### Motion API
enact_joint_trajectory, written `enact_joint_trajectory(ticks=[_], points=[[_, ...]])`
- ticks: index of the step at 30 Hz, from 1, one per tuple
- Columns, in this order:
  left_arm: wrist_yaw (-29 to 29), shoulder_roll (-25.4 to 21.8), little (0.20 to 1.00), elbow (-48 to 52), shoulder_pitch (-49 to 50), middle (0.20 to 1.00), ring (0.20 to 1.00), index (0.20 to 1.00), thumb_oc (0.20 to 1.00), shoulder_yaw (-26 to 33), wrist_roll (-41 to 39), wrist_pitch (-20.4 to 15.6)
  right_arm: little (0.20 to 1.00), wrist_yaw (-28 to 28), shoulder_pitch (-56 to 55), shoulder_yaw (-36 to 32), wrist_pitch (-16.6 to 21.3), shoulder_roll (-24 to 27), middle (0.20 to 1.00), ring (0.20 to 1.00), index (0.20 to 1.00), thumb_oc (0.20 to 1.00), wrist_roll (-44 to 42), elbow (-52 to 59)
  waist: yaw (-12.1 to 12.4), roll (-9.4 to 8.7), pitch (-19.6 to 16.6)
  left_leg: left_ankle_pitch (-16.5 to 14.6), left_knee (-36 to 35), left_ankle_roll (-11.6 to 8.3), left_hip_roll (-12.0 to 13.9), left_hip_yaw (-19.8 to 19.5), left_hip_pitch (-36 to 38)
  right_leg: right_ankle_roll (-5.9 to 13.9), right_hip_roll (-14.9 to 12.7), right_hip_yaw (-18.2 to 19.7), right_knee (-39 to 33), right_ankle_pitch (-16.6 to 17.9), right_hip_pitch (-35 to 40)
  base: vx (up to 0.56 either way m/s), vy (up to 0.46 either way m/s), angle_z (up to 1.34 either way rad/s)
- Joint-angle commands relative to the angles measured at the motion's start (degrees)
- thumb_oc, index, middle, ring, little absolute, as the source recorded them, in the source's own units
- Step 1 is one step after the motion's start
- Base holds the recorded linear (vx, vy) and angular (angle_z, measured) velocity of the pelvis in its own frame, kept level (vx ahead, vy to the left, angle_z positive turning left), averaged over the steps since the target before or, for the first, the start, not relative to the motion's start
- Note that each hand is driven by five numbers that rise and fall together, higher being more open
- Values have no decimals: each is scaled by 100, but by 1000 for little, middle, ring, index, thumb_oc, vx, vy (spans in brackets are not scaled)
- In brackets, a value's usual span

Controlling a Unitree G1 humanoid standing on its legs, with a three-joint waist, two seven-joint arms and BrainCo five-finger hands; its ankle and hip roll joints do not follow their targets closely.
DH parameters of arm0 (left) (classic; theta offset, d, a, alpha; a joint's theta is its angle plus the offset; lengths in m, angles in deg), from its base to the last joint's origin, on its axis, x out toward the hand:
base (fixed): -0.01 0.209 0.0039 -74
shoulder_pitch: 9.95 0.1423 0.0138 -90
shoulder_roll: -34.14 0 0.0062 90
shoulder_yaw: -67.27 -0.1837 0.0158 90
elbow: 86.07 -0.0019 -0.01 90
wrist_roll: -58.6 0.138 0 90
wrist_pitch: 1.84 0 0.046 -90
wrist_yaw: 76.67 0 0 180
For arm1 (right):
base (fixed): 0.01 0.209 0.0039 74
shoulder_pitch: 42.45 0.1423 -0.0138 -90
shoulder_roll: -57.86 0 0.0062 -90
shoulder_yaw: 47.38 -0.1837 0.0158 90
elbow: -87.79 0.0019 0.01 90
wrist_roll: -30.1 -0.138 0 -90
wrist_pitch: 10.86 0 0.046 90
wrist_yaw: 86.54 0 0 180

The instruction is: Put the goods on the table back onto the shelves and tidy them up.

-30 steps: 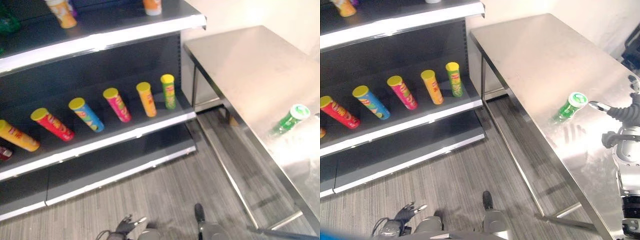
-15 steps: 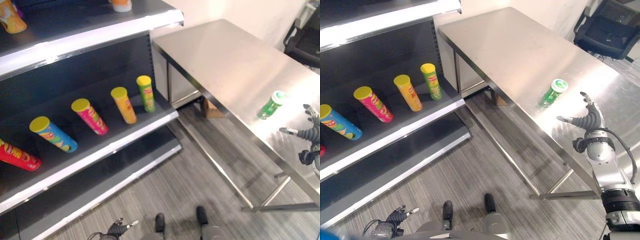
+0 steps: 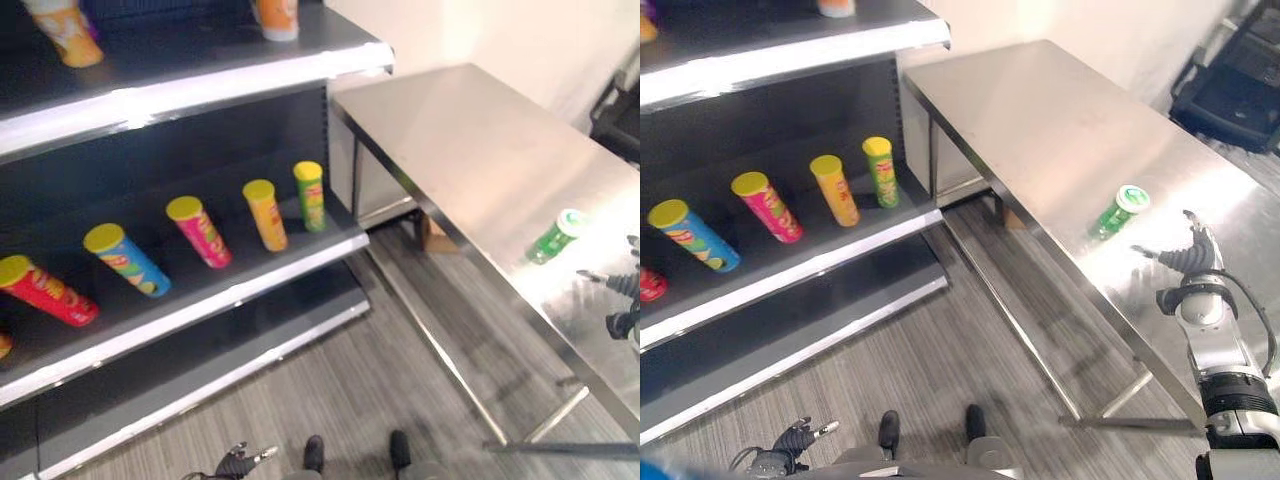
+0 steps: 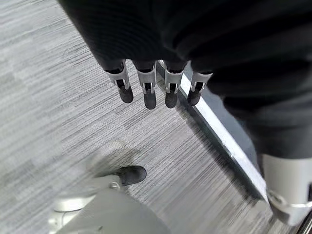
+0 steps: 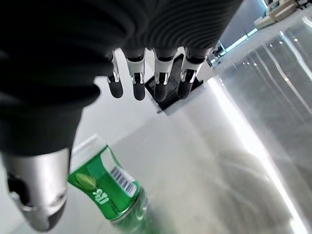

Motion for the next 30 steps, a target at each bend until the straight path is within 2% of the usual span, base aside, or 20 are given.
enact_joint_trajectory(ticks=[1, 5, 13, 23, 29, 30], points=[[-43, -175, 1000, -119, -203, 1000, 1000, 1000, 1000, -80, -163, -12, 1000, 238, 620, -118, 180, 253, 1000, 1000, 1000, 1000, -266, -281, 203, -72, -45, -448, 162, -238, 160, 126, 83, 282, -195, 38, 508, -548, -162, 56, -80, 13], [-44, -193, 1000, -141, -145, 1000, 1000, 1000, 1000, -117, -260, -17, 1000, 206, 992, 83, 203, 335, 1000, 1000, 1000, 1000, -519, -812, 287, -39, -34, -407, 178, -293, 187, -14, 55, 240, -158, -93, 558, -632, -107, 42, -81, 22], [-82, -166, 1000, -23, -129, 1000, 1000, 1000, 1000, -255, -358, -32, 1000, 297, 1499, 374, 116, 409, 1000, 1000, 1000, 1000, -465, -1381, 359, 49, 11, -352, 191, -328, 176, -196, -27, 208, -125, -242, 614, -706, -108, 19, -40, 17], [-98, -159, 1000, 14, -170, 1000, 1000, 1000, 1000, -448, -435, -71, 1000, 209, 2213, 869, 60, 465, 1000, 1000, 1000, 1000, -515, -2408, 442, 97, 70, -309, 175, -330, 142, -329, -120, 203, -120, -308, 617, -723, -148, 9, -11, 7], [-114, -173, 1000, 25, -180, 1000, 1000, 1000, 1000, -465, -466, -87, 1000, 144, 2475, 1071, 42, 473, 1000, 1000, 1000, 1000, -506, -2653, 473, 110, 100, -294, 169, -327, 120, -366, -163, 206, -121, -308, 620, -725, -175, 8, -5, 5], [-115, -172, 1000, 18, -185, 1000, 1000, 1000, 1000, -470, -474, -89, 438, 115, 2522, 1128, 44, 475, 438, 438, 438, 438, -506, -2729, 475, 114, 108, -292, 168, -325, 114, -374, -170, 205, -120, -302, 624, -728, -189, 0, 0, 0]])
